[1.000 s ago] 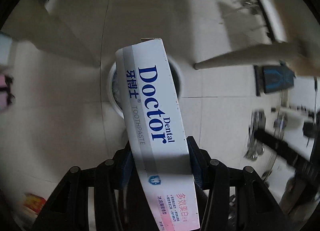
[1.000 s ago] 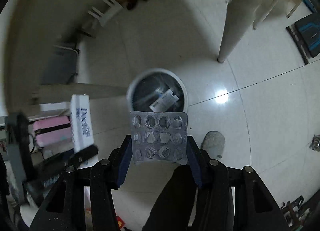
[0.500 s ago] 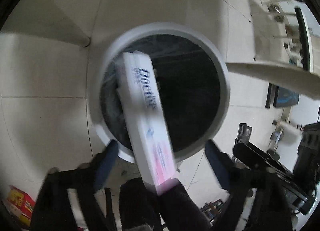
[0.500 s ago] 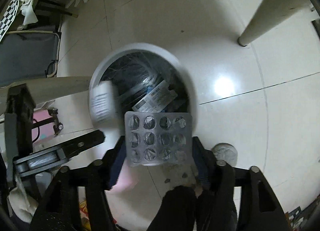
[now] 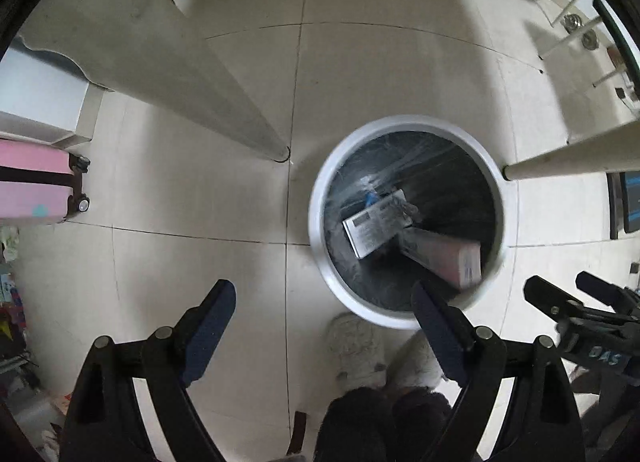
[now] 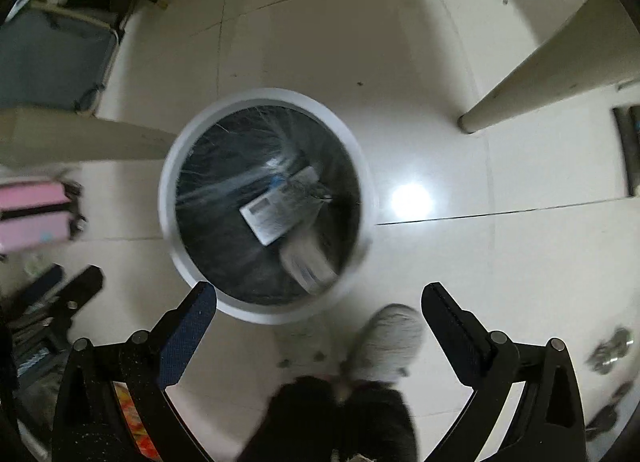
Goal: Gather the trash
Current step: 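Carry the toothpaste and blister pack to the bin and open both tools, then move both tools back over the table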
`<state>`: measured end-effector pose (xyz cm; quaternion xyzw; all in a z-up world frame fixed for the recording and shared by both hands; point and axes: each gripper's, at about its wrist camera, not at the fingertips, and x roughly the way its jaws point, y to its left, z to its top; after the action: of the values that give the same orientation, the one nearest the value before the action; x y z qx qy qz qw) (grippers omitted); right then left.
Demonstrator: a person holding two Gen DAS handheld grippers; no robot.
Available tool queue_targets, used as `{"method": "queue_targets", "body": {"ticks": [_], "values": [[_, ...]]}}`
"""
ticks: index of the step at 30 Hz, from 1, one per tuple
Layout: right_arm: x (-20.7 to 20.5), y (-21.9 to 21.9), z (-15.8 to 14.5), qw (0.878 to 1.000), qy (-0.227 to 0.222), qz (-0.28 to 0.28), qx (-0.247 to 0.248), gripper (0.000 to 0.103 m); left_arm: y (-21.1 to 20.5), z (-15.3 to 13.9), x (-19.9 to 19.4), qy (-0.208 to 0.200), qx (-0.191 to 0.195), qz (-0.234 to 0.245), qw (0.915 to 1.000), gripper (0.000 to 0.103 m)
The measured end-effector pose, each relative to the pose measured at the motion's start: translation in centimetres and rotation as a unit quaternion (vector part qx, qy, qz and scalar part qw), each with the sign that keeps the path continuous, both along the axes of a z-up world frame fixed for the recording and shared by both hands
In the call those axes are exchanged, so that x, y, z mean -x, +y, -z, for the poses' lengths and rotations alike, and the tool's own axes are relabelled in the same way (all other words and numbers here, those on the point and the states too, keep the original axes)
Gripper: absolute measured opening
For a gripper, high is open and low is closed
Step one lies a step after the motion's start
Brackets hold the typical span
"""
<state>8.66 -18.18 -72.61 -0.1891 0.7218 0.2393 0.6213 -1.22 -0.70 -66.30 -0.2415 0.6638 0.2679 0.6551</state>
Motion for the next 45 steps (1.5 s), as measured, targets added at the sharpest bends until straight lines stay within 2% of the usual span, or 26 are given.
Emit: {"method": "queue_targets", "body": {"ticks": [6, 10, 18, 22, 27, 32, 36, 38, 41, 45], "values": [[0.9, -0.5, -4.0, 0.999, -0.037, -0.019, 0.027, 0.103, -0.6, -2.5, 0.4, 0.006, -0.002, 0.008, 1.0, 0.09], [1.2, -1.0, -7.6, 0.998, -0.048, -0.015, 0.026, 0.103, -0.5, -3.9, 1.5, 0.002, 0.0, 0.004, 1.0, 0.09], [2.8, -1.1, -15.3, 0.998, -0.059, -0.022, 0.019, 0.103, -1.2, -10.3, 3.6, -0.013, 0.007, -0.01, 0.9998, 0.09], [3.8, -1.4, -20.1, 0.998, -0.058, -0.022, 0.014, 0.103, -2.0, -14.6, 4.8, -0.019, 0.009, -0.006, 0.9998, 0.09], [4.9, -1.6, -28.0, 0.998, -0.054, -0.011, -0.002, 0.103, -2.1, -21.7, 6.5, -0.035, 0.0, -0.005, 0.9994, 0.09], [4.9, -1.0, -36.8, 0.998, -0.055, 0.015, -0.036, 0.103, -1.1, -29.4, 6.6, -0.054, -0.039, -0.009, 0.9977, 0.09], [3.0, 0.6, -42.3, 0.996, -0.05, 0.029, -0.065, 0.103, 1.0, -33.7, 4.8, -0.075, -0.075, -0.018, 0.9942, 0.09], [0.8, 2.1, -44.6, 0.997, -0.051, 0.005, -0.066, 0.103, 2.2, -35.0, 3.3, -0.08, -0.088, -0.024, 0.9926, 0.09], [-3.5, 4.5, -47.2, 0.995, -0.082, -0.033, -0.045, 0.103, 3.9, -36.9, 0.3, -0.091, -0.117, -0.028, 0.9886, 0.09], [-11.0, 5.9, -49.5, 0.992, -0.12, -0.014, -0.034, 0.103, 6.6, -38.0, -5.3, -0.105, -0.108, -0.039, 0.9877, 0.09]]}}
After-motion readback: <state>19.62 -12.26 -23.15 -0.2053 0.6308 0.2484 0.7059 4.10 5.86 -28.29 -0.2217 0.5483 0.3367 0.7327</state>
